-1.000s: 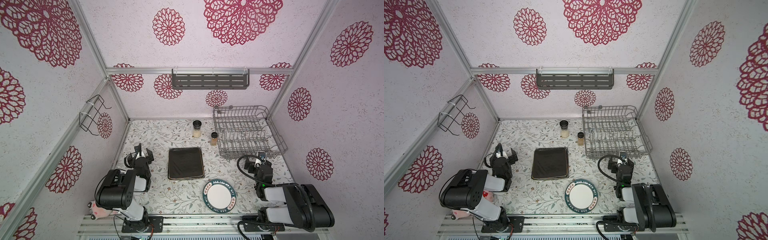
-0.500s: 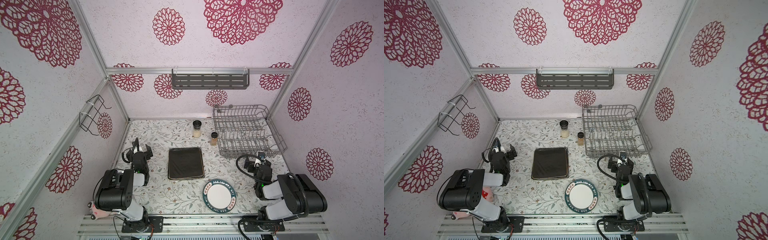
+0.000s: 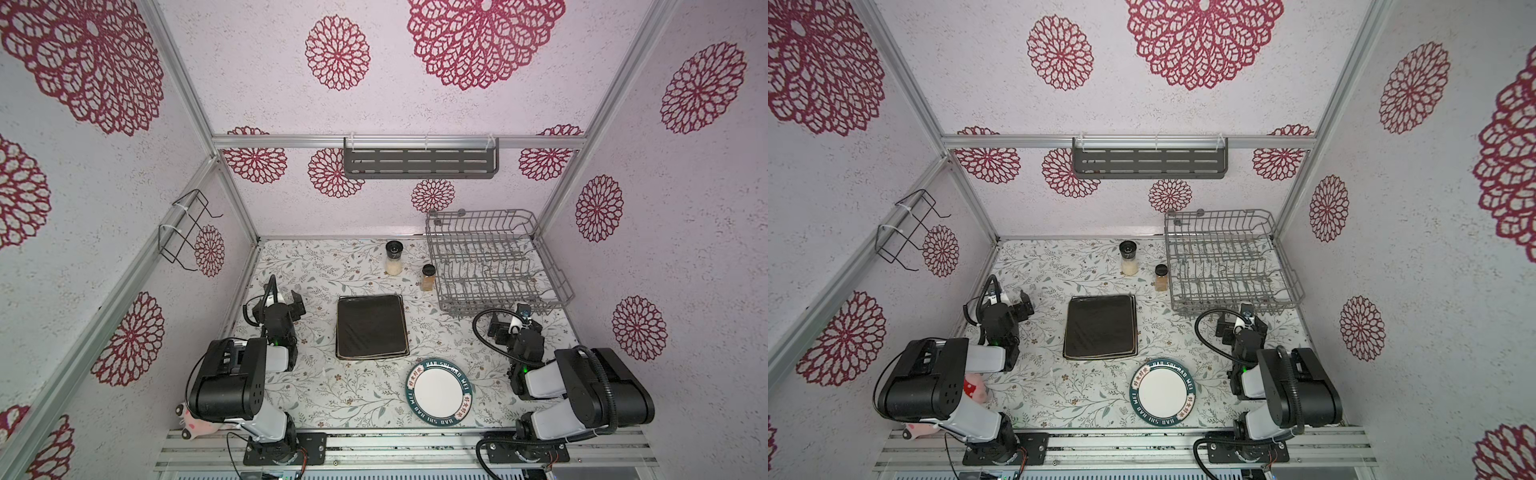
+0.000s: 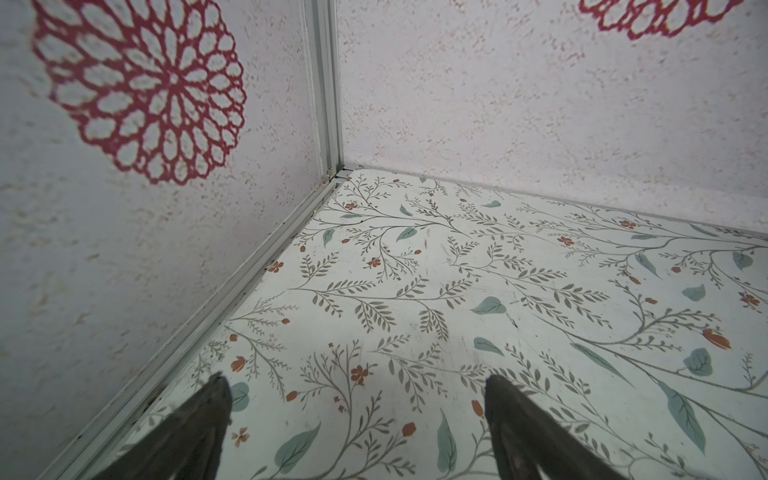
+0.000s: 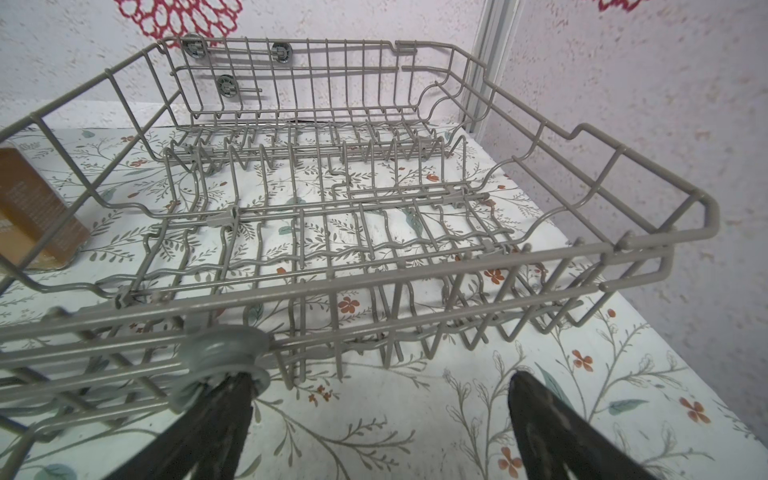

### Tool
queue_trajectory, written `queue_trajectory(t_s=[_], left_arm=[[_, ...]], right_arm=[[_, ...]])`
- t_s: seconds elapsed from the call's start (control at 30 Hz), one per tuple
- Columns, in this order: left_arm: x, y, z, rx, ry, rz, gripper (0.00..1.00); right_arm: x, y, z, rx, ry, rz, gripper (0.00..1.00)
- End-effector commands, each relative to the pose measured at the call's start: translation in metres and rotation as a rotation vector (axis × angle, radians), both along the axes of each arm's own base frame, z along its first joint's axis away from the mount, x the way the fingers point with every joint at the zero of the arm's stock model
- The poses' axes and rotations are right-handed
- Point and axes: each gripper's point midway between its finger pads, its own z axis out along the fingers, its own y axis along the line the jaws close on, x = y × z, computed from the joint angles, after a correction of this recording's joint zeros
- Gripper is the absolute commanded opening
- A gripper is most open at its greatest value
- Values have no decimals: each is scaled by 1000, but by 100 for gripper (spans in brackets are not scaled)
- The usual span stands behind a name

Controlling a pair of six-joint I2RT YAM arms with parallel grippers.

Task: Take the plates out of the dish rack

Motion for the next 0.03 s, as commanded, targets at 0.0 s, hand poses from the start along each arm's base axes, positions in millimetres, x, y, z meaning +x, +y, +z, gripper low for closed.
queue_trajectory(t_s=[0.0], left_arm=[[5, 3, 11, -12, -24, -8, 97]], right_arm=[[34, -12, 28, -1, -65, -68, 99]])
